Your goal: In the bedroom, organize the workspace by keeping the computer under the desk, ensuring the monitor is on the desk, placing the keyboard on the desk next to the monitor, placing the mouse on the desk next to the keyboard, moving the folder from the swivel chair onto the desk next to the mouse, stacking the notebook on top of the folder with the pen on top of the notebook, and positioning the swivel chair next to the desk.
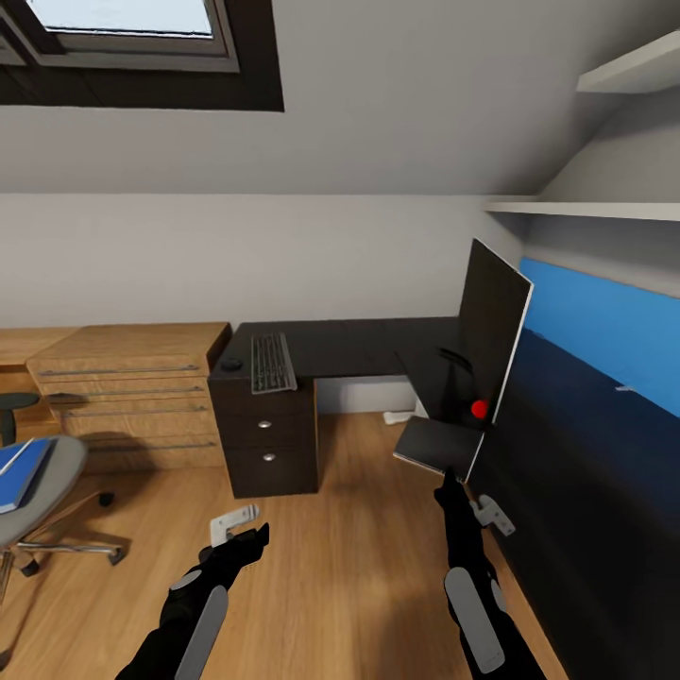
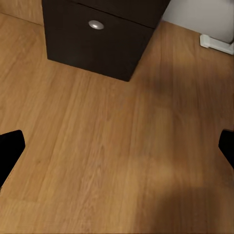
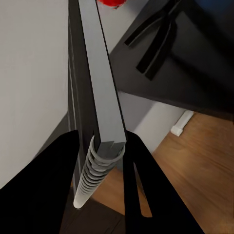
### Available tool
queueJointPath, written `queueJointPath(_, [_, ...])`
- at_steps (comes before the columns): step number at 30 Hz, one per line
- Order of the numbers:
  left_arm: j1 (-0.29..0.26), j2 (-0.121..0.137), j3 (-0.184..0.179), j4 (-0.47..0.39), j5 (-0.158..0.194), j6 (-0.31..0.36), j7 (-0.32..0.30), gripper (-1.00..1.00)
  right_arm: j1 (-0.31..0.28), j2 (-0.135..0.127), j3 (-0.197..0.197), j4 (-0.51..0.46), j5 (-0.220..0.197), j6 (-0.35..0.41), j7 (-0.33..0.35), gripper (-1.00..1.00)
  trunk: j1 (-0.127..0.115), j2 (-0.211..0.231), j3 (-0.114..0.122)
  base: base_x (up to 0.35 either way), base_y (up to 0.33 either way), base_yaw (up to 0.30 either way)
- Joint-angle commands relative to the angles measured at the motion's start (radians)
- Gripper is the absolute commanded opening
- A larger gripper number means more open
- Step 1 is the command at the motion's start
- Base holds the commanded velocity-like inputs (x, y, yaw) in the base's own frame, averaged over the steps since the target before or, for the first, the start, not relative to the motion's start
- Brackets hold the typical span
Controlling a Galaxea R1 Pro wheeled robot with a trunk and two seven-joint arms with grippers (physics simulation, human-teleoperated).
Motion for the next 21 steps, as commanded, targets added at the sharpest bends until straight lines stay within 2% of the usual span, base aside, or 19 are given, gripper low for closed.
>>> queueJointPath(1, [-0.001,0.0,-0.002,-0.001,0.011,0.003,0.009,1.0,-0.001,0.001,0.0,-0.001,-0.006,-0.002,0.002,-1.0,0.001,0.0,-0.001,0.325,0.115,0.0])
queueJointPath(9, [-0.001,0.0,-0.001,-0.001,0.012,0.003,0.008,1.0,-0.001,0.0,0.0,-0.002,-0.006,-0.002,0.003,-1.0,0.001,0.0,-0.001,0.323,0.139,0.0])
queueJointPath(21, [-0.001,0.0,0.001,-0.001,0.012,0.003,0.006,1.0,0.0,-0.001,0.0,-0.002,-0.005,-0.002,0.004,-1.0,0.001,0.0,-0.001,0.287,0.219,0.0])
